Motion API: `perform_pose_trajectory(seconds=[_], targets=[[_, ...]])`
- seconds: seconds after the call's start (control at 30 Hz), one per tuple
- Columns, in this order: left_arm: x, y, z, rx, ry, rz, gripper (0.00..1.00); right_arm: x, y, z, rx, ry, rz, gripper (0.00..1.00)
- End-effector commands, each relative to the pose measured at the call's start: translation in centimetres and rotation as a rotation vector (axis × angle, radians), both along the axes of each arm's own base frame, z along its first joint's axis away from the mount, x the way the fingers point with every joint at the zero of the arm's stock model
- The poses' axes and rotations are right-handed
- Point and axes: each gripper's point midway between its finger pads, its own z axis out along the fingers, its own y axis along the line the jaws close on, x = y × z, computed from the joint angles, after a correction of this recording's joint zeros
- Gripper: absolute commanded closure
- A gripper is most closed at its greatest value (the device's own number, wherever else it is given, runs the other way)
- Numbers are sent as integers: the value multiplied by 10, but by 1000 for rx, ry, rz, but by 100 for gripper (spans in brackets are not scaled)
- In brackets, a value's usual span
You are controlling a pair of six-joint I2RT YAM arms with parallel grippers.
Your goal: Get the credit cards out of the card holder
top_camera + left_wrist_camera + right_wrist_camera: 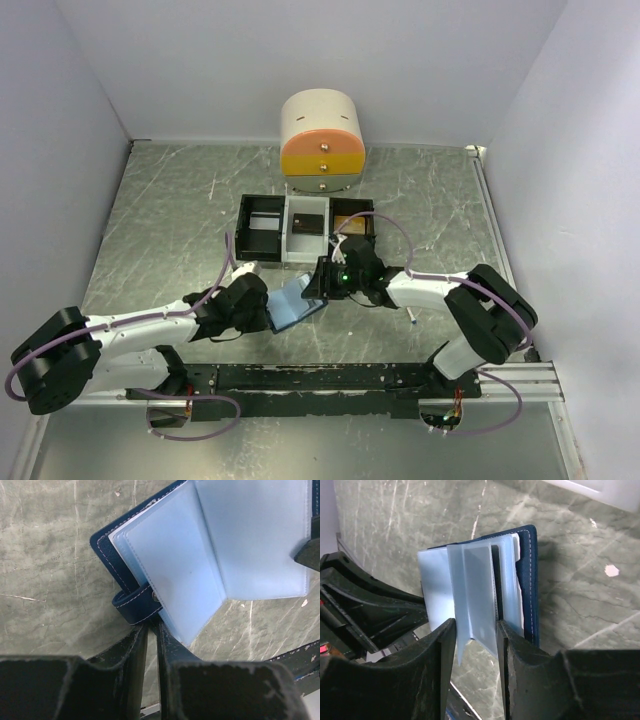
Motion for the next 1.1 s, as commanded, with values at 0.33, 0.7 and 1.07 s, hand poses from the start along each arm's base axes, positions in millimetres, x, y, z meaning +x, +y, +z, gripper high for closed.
perform_pose_trajectory(seconds=[0.33,0.7,1.07], targets=[[5,-10,9,-28,-28,-13,75,-9,28,16,9,-18,78,61],[5,-10,13,-36,-33,-9,75,-7,27,18,-3,-25,65,58],[7,-10,28,-64,-65,-7,70,1,16,20,-53,-56,-5,56]])
